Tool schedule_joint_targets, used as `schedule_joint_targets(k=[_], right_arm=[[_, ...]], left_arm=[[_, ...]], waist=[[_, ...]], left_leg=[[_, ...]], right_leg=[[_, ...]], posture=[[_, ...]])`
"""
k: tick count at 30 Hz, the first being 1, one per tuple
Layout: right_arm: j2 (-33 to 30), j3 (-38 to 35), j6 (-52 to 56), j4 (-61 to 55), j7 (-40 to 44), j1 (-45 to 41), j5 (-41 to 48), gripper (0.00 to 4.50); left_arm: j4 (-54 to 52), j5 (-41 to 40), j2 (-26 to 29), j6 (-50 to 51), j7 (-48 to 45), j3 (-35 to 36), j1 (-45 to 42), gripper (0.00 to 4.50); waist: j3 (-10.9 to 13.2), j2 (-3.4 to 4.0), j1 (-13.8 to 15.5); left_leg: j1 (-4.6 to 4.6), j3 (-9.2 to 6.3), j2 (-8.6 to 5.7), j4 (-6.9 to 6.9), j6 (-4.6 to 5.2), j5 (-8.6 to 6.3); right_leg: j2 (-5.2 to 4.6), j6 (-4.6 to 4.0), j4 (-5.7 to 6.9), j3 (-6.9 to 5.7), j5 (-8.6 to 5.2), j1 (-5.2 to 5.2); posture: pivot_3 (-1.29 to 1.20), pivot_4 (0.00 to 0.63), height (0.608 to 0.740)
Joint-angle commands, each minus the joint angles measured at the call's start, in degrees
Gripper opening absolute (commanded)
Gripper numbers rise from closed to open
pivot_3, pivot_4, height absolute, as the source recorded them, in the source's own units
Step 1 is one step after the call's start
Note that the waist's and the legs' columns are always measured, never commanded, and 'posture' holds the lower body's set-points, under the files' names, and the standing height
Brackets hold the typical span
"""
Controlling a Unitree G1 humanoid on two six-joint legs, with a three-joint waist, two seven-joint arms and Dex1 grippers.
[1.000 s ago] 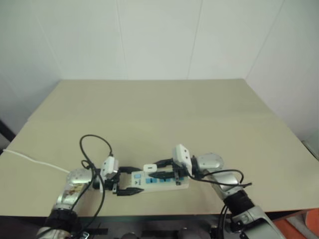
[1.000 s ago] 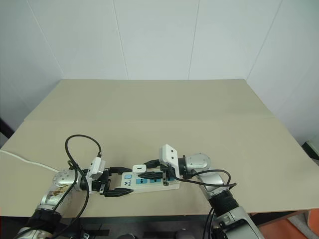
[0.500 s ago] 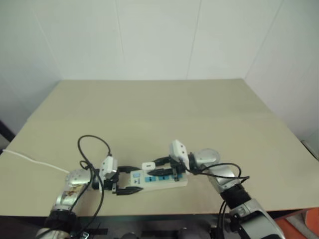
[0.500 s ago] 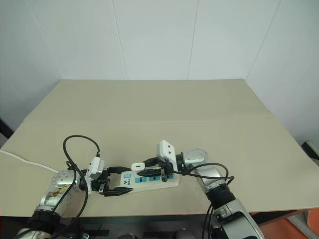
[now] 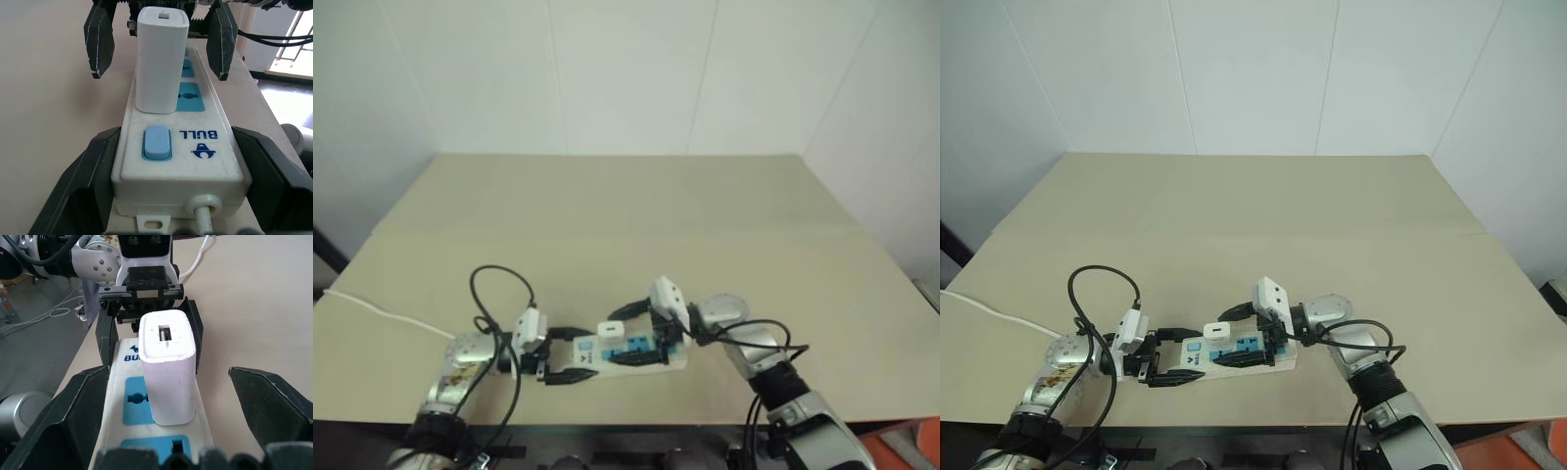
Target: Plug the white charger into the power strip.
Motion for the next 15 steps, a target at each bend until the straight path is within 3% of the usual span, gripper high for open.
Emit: schedule_joint_targets(k=[1, 3, 7, 12, 15], right_arm=[[-1.54, 0.18, 3.10, 0.60, 2.02, 1.41, 0.65, 4.45], [-0.90, -0.96, 0.52, -0.03, -0.15, 1.90, 0.33, 4.45], [-0.46, -2.12, -1.94, -0.65, -1.41, 2.36, 0.26, 4.50], [-1.52, -3.27, -2.59, -1.77, -0.78, 2.55, 1.12, 4.50], [-3.74, -5.18, -1.45, -4.39, 0.64, 3.09, 3.04, 4.50]], left_arm=[[-0.20, 0.64, -0.50, 0.36, 0.49, -1.25, -0.28, 3.26], [-0.34, 0.42, -0.99, 0.90, 1.59, -0.85, -0.50, 3.26], [-1.34, -1.56, -1.89, 1.96, 1.27, 0.03, -0.90, 4.48], [-3.78, -3.05, -2.46, 1.33, 2.06, 1.55, -0.55, 4.48], [-9.98, -5.73, 1.21, 5.39, 0.67, 2.72, 1.14, 4.48]], waist=[[0.01, 0.01, 0.15], [0.02, 0.03, 0.34], [0.06, 0.05, 0.34], [0.15, 0.10, 0.36], [0.41, 0.08, 0.33]], left_leg=[[-0.01, 0.00, 0.00, -0.01, 0.00, 0.00], [-0.06, 0.00, -0.01, -0.03, 0.00, 0.00], [-0.25, 0.00, -0.02, -0.04, 0.00, 0.00], [-0.74, -0.03, -0.01, 0.02, 0.00, 0.01], [-0.84, -0.03, -0.01, 0.03, 0.00, 0.01]], right_leg=[[0.00, 0.00, -0.03, 0.00, 0.00, 0.00], [0.00, 0.00, -0.12, 0.00, 0.00, 0.00], [0.00, 0.06, -0.33, 0.01, 0.10, -0.08], [0.03, 0.06, -0.33, 0.00, 0.20, -0.49], [0.03, 0.06, -0.35, 0.01, 0.21, -0.56]], posture=[[0.00, 0.150, 0.740], [0.00, 0.150, 0.740], [0.00, 0.150, 0.740], [0.00, 0.150, 0.740], [0.00, 0.150, 0.740]])
